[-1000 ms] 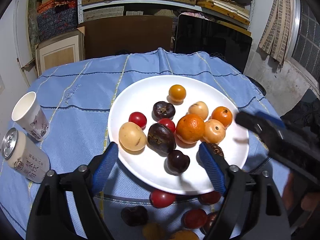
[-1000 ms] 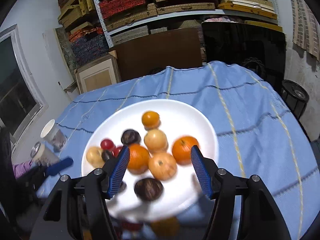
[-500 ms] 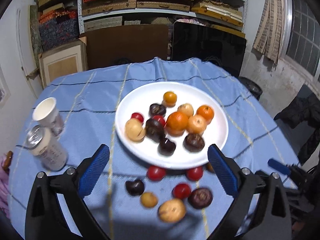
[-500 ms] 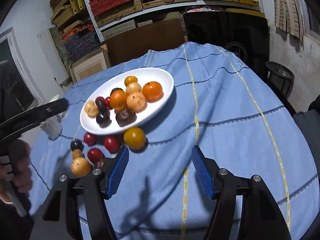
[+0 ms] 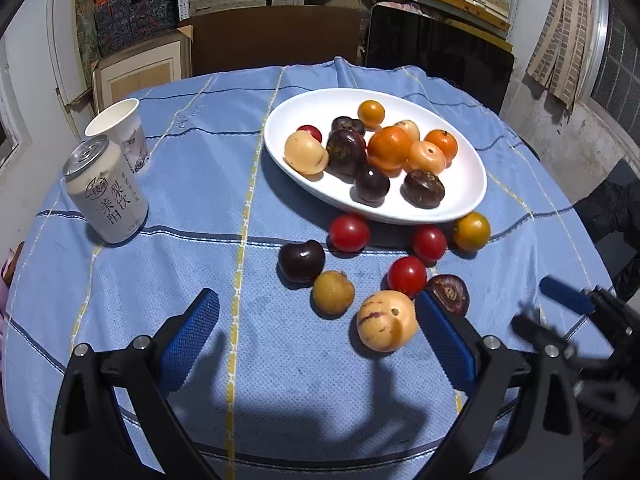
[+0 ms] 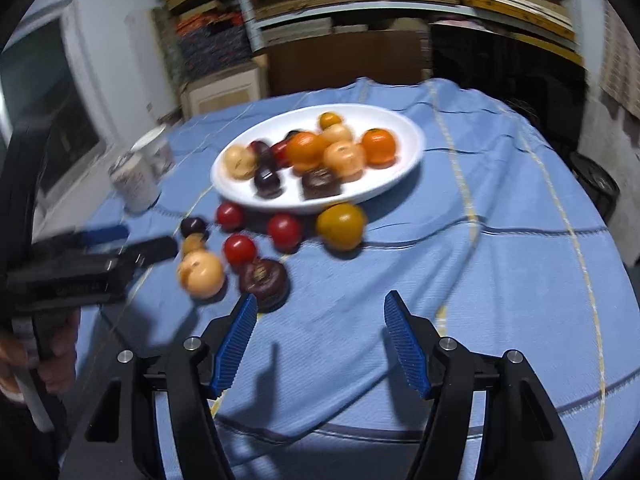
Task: Organize fruits
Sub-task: 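Grasp a dark brown fruit with the right gripper while the left gripper approaches a pale peach fruit, then grasp the pale peach fruit with the left gripper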
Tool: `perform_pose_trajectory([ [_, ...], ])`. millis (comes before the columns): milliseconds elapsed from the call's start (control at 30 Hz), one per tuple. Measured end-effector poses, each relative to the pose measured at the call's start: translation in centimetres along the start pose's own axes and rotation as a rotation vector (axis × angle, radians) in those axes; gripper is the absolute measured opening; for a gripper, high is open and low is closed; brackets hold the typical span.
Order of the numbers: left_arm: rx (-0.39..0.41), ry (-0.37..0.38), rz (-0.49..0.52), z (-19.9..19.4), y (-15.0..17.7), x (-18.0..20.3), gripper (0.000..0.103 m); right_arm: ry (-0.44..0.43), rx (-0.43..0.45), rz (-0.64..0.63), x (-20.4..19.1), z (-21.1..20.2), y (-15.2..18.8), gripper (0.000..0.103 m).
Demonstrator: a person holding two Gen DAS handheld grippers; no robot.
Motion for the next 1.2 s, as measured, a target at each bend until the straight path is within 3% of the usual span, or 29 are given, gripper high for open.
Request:
perform_pose_trajectory([
  [67, -0.003, 0.016, -0.029, 0.0, -0.1, -0.8, 0.096, 0.008, -0.023, -0.043, -1.2, 0.9, -0.1, 0.066],
  [233, -0.002, 0.023, -0.076, 0.0, -0.5, -2.2, 0.096, 0.024, -0.076, -0.156, -4.3, 3.5, -1.1, 0.053],
  [367, -0.007, 0.035, -0.075, 0.1, -0.5, -2.4, 0.096, 0.05, -0.098, -0.169, -5.0, 5.2, -2.0, 0.052],
  [400, -0.007, 0.036, -0.071, 0.1, -0.5, -2.3, 0.096, 0.062, -0.11, -0.168, -5.1, 5.7, -2.2, 0.042],
  [467, -0.012, 0.039, -0.058, 0.3, -0.5, -2.0, 0.096, 0.074, -0.105, -0.174, -5.1, 5.9, -2.3, 0.042],
  [667, -0.04, 0.061, 0.007, 1.2, 0.3, 0.2, 0.096, 0.032, -0.058, -0.131, -3.3, 4.1, -1.3, 0.042],
  [867, -0.046, 0.023, 0.054, 2.1, 0.9, 2.1, 0.095, -0.035, -0.044, -0.015, 0.3, 2.9, 0.0, 0.042],
  [900, -0.048, 0.02, 0.059, 2.2, 1.0, 2.4, 0.093, -0.042, -0.041, -0.018, 0.3, 2.9, 0.0, 0.042],
  [967, -0.06, 0.027, 0.065, 2.5, 1.1, 2.8, 0.078, -0.052, -0.031, -0.033, 0.1, 2.8, 0.0, 0.042],
  [1100, -0.104, 0.031, 0.083, 3.6, 1.6, 4.0, 0.068, -0.072, -0.006, -0.043, 0.0, 2.1, 0.0, 0.042],
  [1200, -0.122, 0.022, 0.104, 4.4, 1.8, 4.9, 0.054, -0.077, 0.002, -0.027, 0.5, 1.8, 0.0, 0.042],
])
Point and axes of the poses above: each gripper's, at about its wrist camera, not at the fingertips, and z roughly the way its jaws point, x to its right, y to its underside, the point moved 5 cm from there along z, roughly the way its jaws point, and after that the axes turned 14 degrees about -x, right-handed, at the moved point
